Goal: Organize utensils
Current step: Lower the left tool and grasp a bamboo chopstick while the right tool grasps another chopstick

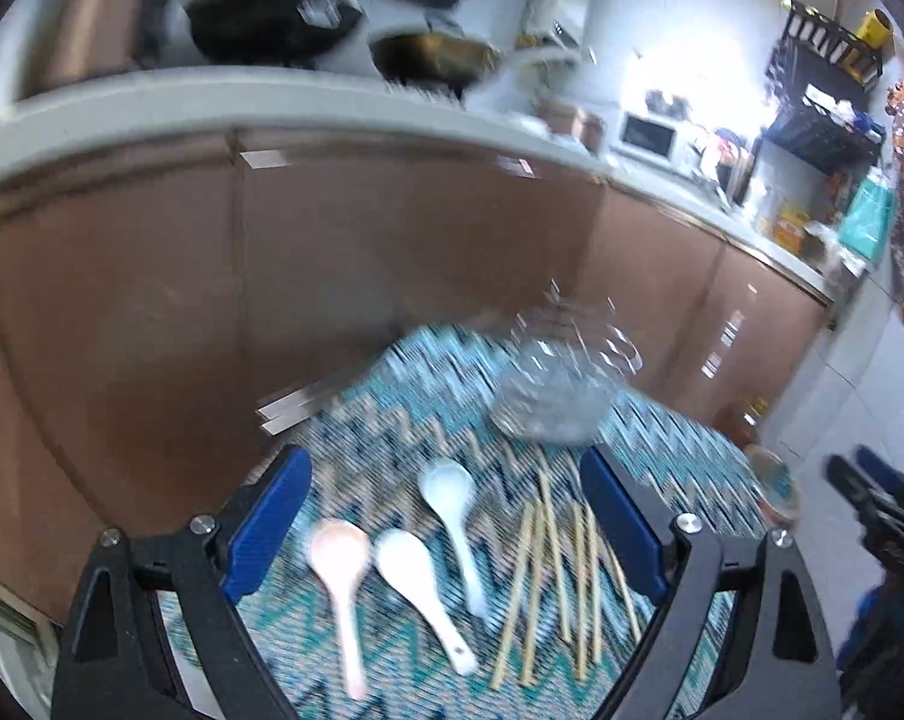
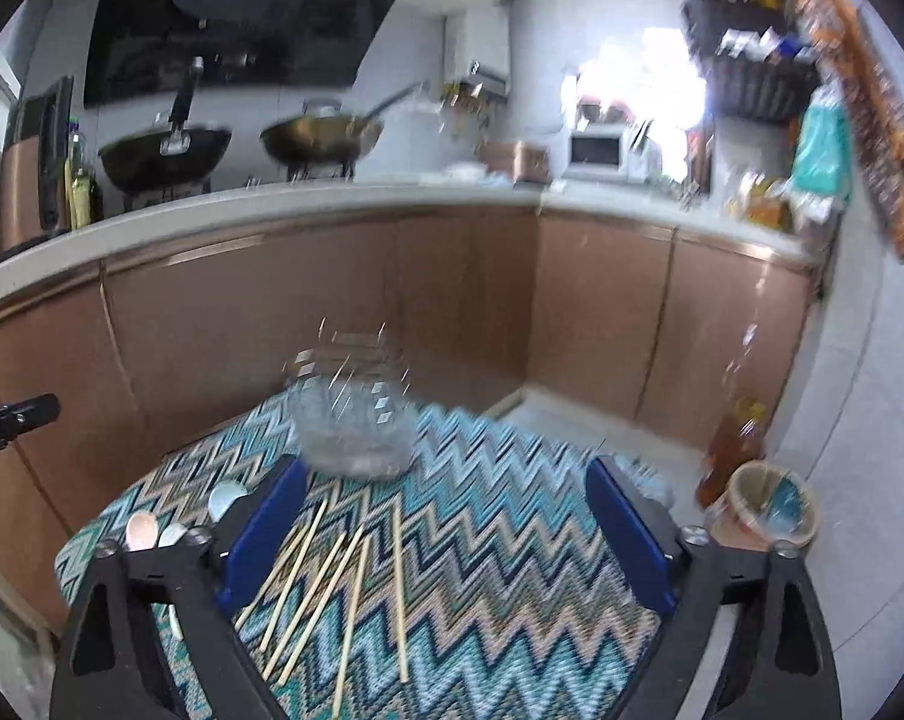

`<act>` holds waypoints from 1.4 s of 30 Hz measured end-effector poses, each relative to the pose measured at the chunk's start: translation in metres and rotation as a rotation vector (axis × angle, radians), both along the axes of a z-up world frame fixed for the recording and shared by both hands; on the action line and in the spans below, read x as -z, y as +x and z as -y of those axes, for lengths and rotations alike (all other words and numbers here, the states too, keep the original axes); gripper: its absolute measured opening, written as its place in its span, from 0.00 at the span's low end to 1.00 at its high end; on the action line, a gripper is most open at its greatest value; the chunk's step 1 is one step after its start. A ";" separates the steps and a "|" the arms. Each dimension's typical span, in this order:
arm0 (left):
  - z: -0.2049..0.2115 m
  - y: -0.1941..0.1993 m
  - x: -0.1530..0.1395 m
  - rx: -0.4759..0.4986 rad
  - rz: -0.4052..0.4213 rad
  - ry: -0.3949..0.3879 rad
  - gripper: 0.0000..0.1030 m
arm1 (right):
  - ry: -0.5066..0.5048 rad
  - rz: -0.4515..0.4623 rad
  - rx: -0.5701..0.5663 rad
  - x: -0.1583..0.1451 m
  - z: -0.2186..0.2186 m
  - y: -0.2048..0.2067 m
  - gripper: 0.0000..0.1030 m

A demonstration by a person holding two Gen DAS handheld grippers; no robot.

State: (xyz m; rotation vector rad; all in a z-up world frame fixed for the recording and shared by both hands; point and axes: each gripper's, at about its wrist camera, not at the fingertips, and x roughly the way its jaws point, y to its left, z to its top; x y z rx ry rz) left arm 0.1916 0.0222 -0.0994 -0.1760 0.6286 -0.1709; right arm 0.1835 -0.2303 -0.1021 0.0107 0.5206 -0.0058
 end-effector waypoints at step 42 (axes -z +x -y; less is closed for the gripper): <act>0.132 0.185 0.172 0.364 -0.694 0.170 0.17 | 0.153 -0.602 -0.293 0.136 0.018 0.176 0.27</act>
